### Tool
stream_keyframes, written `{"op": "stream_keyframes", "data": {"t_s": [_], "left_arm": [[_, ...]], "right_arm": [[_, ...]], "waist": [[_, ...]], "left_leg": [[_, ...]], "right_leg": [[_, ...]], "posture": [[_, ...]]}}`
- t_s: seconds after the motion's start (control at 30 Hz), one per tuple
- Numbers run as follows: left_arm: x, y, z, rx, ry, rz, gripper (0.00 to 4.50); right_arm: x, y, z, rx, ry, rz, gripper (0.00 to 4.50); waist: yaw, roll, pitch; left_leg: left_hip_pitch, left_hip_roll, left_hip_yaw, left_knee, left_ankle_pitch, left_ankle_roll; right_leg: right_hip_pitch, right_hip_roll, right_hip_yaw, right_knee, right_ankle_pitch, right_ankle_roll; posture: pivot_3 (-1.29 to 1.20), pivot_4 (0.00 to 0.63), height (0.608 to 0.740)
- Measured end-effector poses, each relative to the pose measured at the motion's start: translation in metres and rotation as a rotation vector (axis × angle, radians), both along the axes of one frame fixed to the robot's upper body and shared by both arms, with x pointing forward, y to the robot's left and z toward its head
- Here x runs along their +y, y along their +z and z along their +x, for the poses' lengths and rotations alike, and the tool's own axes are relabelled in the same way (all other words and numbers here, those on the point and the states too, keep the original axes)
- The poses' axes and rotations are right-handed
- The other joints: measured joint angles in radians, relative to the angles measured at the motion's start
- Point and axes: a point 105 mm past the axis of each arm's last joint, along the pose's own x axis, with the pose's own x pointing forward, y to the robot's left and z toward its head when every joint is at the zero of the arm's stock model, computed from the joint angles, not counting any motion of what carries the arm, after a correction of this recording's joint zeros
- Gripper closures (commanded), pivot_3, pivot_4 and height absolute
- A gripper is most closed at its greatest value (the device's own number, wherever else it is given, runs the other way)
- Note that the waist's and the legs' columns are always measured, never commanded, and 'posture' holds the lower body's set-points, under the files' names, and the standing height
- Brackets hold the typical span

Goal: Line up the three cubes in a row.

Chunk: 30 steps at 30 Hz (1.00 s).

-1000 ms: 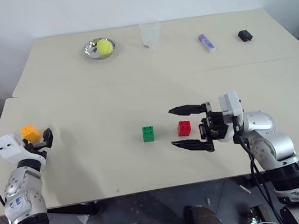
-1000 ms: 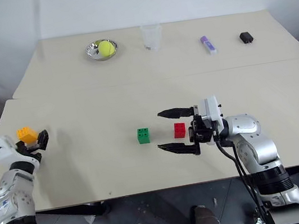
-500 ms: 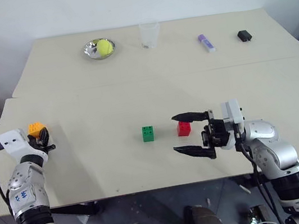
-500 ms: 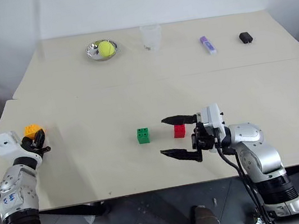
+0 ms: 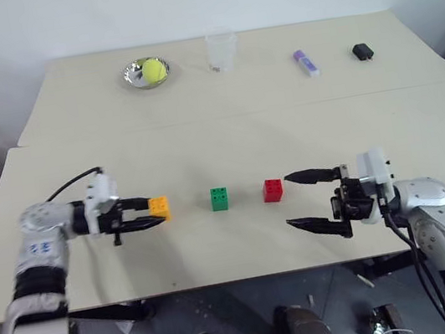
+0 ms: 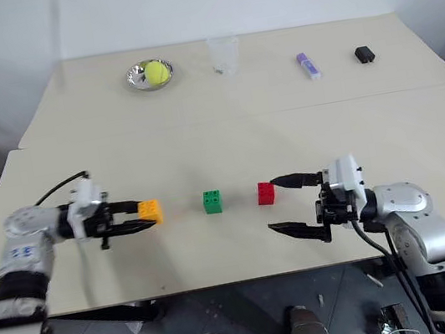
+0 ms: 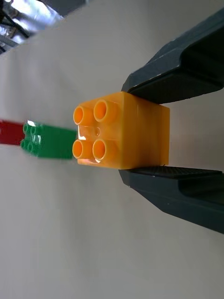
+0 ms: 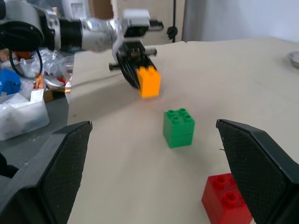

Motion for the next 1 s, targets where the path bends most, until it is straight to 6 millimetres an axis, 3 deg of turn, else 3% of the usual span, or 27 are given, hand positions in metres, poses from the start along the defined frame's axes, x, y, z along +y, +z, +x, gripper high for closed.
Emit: {"op": "stream_keyframes", "data": {"t_s": [0.07, 0.27, 0.33, 0.47, 0.6, 0.7, 0.83, 1.0], "left_arm": [[-0.007, -0.002, 0.005, -0.023, -0.024, 0.033, 3.02], [-0.003, -0.006, 0.009, -0.016, -0.007, 0.060, 3.02], [-0.002, -0.007, 0.009, -0.009, -0.003, 0.064, 2.24], [0.004, -0.013, 0.008, 0.016, 0.012, 0.086, 1.06], [0.013, -0.006, 0.008, -0.004, 0.048, 0.054, 0.05], [0.027, 0.013, 0.009, -0.038, 0.104, -0.006, 0.05], [0.059, 0.042, -0.002, -0.097, 0.177, 0.005, 0.05], [0.079, 0.058, -0.021, -0.119, 0.208, 0.064, 0.05]], "right_arm": [[0.004, 0.002, -0.007, -0.002, 0.013, 0.004, 0.00], [0.001, -0.007, -0.014, 0.048, -0.010, -0.010, 0.00], [0.000, -0.006, -0.015, 0.039, -0.017, -0.011, 0.00], [-0.003, -0.006, -0.015, 0.040, -0.027, -0.015, 0.00], [-0.005, -0.006, -0.014, 0.042, -0.013, -0.029, 0.00], [-0.014, -0.006, -0.010, 0.050, -0.002, -0.087, 0.00], [-0.043, 0.003, 0.002, 0.050, -0.006, -0.247, 0.00], [-0.064, 0.020, 0.017, 0.036, -0.015, -0.392, 0.00]], "waist": [[-0.004, 0.000, 0.000], [-0.004, -0.001, 0.000], [-0.003, -0.001, 0.000], [-0.003, -0.001, 0.000], [-0.003, -0.001, 0.000], [-0.003, -0.001, 0.001], [-0.009, -0.001, 0.001], [-0.004, 0.000, 0.001]], "left_leg": [[0.000, 0.000, 0.000, -0.001, 0.000, 0.000], [0.000, 0.000, 0.000, 0.000, -0.001, 0.001], [0.000, 0.000, 0.000, 0.001, -0.001, 0.001], [0.000, 0.000, 0.000, 0.001, -0.001, 0.001], [0.000, 0.000, 0.000, 0.001, -0.001, 0.001], [0.000, 0.000, 0.000, 0.001, -0.001, 0.001], [0.001, 0.001, 0.000, 0.000, -0.001, 0.001], [0.001, 0.001, 0.000, 0.001, -0.001, 0.001]], "right_leg": [[0.000, 0.000, 0.000, 0.000, 0.000, 0.000], [-0.001, 0.000, 0.000, 0.000, 0.000, 0.000], [0.000, 0.000, 0.000, 0.000, 0.000, 0.000], [0.000, -0.001, 0.000, 0.000, 0.000, 0.000], [0.000, -0.001, 0.000, 0.000, 0.000, 0.000], [0.000, -0.001, 0.000, 0.001, 0.000, 0.000], [-0.001, -0.001, 0.001, 0.002, 0.000, 0.000], [-0.001, -0.001, 0.001, 0.002, 0.000, 0.000]], "posture": [[0.00, 0.150, 0.740], [0.00, 0.150, 0.740], [0.00, 0.150, 0.740], [0.00, 0.150, 0.740], [0.00, 0.150, 0.740], [0.00, 0.150, 0.740], [0.00, 0.150, 0.740], [0.00, 0.150, 0.740]]}}
